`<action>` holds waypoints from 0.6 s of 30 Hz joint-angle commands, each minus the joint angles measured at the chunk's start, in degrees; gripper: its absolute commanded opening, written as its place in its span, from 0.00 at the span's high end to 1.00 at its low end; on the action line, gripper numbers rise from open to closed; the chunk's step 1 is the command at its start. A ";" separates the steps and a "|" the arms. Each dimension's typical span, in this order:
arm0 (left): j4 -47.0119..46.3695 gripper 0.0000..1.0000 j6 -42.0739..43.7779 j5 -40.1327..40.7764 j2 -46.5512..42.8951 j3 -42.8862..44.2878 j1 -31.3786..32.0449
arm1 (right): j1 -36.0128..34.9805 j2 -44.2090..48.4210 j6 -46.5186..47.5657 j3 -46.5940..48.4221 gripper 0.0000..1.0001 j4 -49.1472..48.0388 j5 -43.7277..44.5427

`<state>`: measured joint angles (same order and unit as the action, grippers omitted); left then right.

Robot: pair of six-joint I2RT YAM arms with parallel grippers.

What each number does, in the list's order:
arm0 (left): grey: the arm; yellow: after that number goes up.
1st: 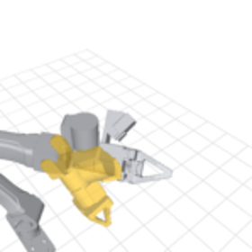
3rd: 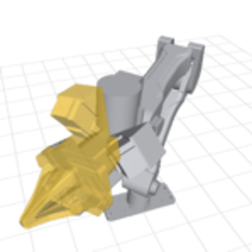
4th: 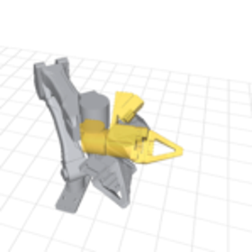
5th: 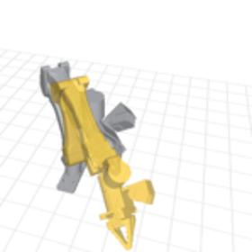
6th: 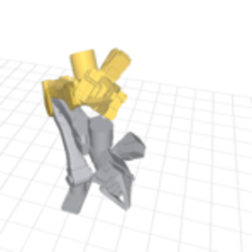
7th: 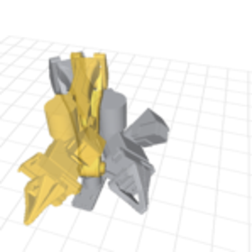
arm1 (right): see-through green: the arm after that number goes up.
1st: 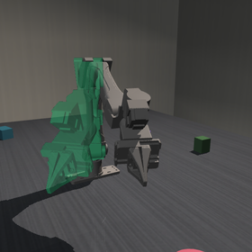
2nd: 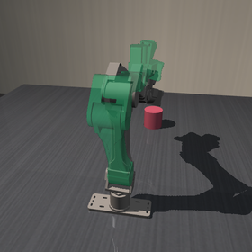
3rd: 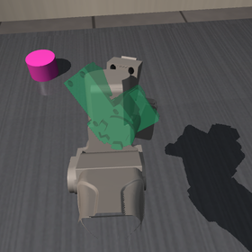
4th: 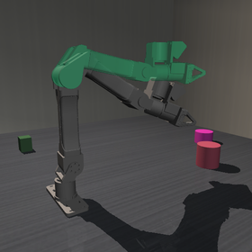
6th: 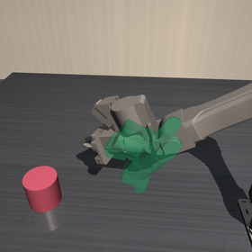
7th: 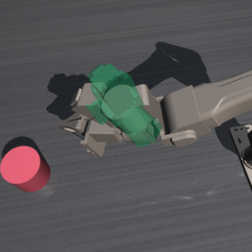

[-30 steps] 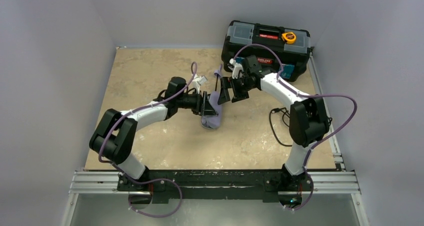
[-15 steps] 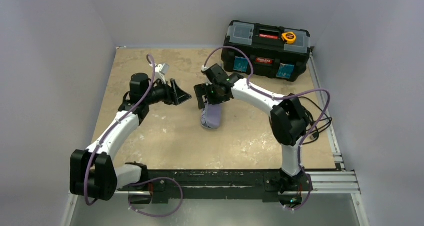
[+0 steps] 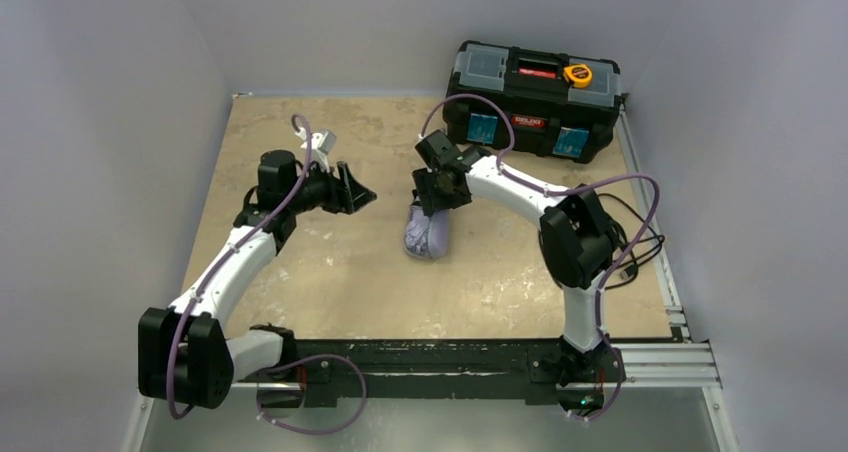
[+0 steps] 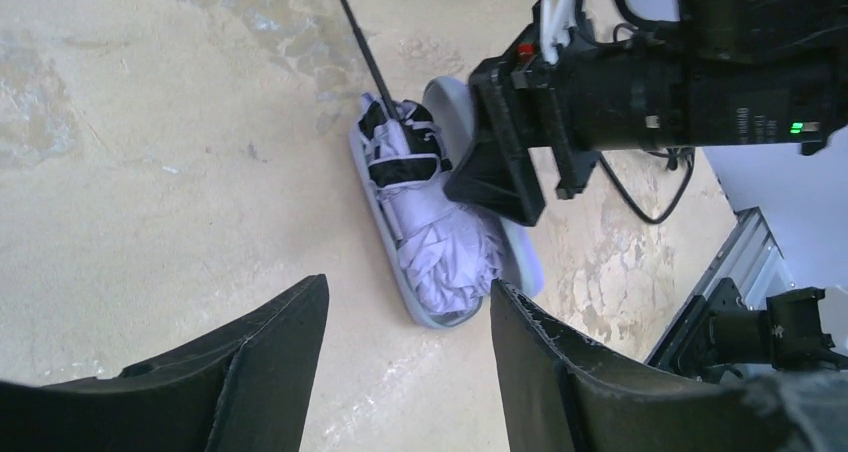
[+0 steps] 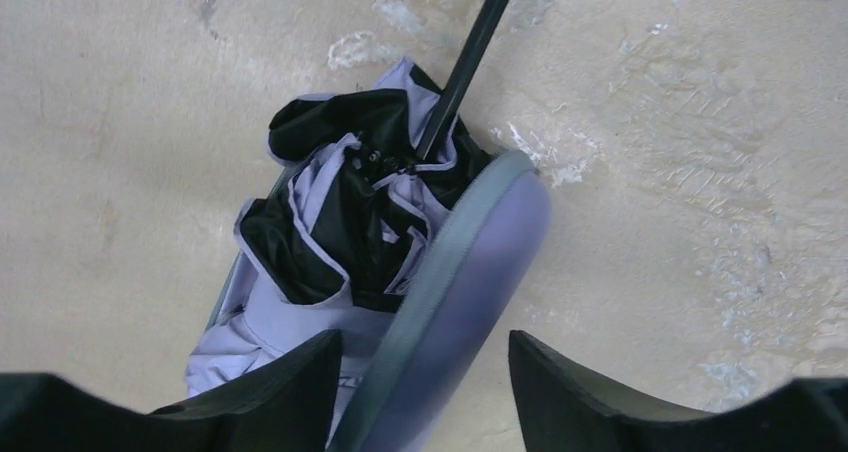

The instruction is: Open the umbrella

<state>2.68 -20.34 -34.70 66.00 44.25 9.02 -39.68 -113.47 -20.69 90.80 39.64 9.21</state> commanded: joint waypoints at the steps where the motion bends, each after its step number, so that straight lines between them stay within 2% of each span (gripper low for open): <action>1: -0.95 0.41 -0.81 0.35 4.24 0.04 -0.33 | 1.58 3.27 3.16 -1.55 0.44 2.38 -3.09; 6: -1.79 0.43 -2.34 -0.72 8.98 1.75 0.12 | 4.31 6.52 7.54 -4.11 0.60 1.27 -13.25; 11: -0.12 0.44 -1.90 -0.45 11.54 3.30 2.66 | 5.42 6.95 10.20 -4.50 0.62 -0.68 -23.29; 13: 1.55 0.45 -1.74 0.98 11.69 3.61 4.94 | 5.73 6.95 10.08 -5.25 0.77 -2.13 -25.31; 15: 4.04 0.45 -1.66 2.95 12.22 4.29 8.75 | 6.16 6.23 9.44 -5.54 1.00 -2.37 -26.08; 18: 6.85 0.46 -2.33 8.78 12.92 5.41 14.27 | 7.45 4.80 8.50 -6.08 1.00 -1.45 -27.44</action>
<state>6.07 -21.91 -31.81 78.22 46.35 17.50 -33.12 -109.27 -12.10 85.65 38.83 -12.08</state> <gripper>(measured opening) 0.546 0.020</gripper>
